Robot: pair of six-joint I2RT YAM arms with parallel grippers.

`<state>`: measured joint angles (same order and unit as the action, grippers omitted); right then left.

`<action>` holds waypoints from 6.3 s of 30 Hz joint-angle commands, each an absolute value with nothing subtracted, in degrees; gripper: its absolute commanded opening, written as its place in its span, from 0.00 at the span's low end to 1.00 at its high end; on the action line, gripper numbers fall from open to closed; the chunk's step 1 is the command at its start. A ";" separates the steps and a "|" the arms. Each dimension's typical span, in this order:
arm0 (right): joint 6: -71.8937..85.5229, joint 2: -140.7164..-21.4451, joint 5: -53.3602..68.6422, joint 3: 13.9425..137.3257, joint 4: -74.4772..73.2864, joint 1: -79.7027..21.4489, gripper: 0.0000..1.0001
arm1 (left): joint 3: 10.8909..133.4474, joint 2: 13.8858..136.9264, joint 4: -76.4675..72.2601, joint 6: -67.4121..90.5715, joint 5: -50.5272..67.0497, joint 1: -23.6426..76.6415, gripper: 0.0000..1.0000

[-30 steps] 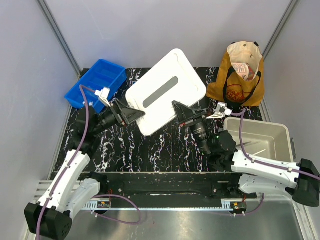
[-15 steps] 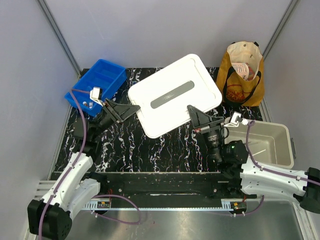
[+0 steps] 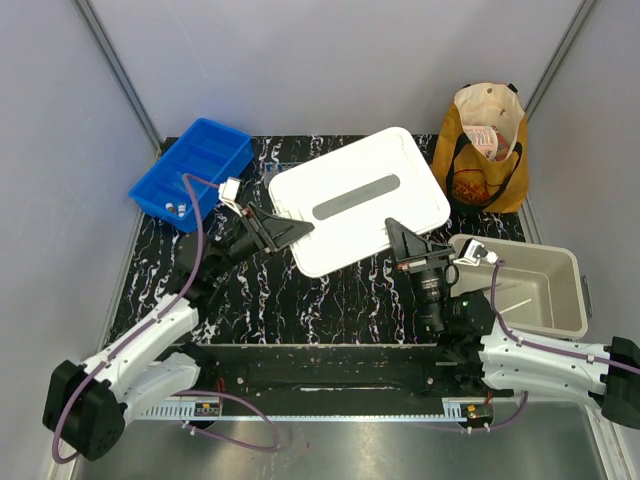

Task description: Organize the chemistry lab equipment

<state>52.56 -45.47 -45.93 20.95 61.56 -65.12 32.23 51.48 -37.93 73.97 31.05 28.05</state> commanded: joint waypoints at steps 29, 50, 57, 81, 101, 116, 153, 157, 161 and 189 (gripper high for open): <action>7.30 -37.25 -34.13 70.64 -20.98 -65.21 0.82 | 52.55 64.76 -21.34 64.42 32.51 37.78 0.00; 25.13 -49.13 -0.63 74.36 -5.55 -65.13 0.81 | 72.15 103.78 -44.73 77.77 29.35 55.89 0.00; 27.07 -50.10 1.15 73.04 -2.64 -65.21 0.80 | 78.92 111.18 -47.73 81.82 28.48 59.06 0.00; 29.00 -47.02 -2.02 70.31 -2.20 -65.13 0.80 | 88.15 121.29 -42.89 83.32 24.79 63.28 0.00; 27.95 -43.86 -3.96 69.96 -4.57 -65.13 0.80 | 92.37 123.49 -30.68 77.26 23.55 64.16 0.30; 27.60 -42.01 -5.36 69.61 -7.12 -65.13 0.80 | 90.17 116.55 -18.82 68.21 18.46 62.40 0.51; 26.46 -42.01 -10.55 69.00 -8.97 -65.13 0.79 | 106.17 123.48 -4.92 55.12 17.93 63.46 0.53; 26.19 -41.49 -10.81 68.56 -9.05 -65.13 0.79 | 106.96 124.28 -2.55 50.55 14.86 63.46 0.52; 26.10 -40.78 -11.51 67.85 -9.05 -65.21 0.80 | 106.35 123.84 -0.10 47.56 11.52 63.54 0.52; 19.78 -40.43 -43.84 74.00 -24.78 -65.21 0.75 | 96.68 117.25 3.60 45.53 2.63 64.16 0.51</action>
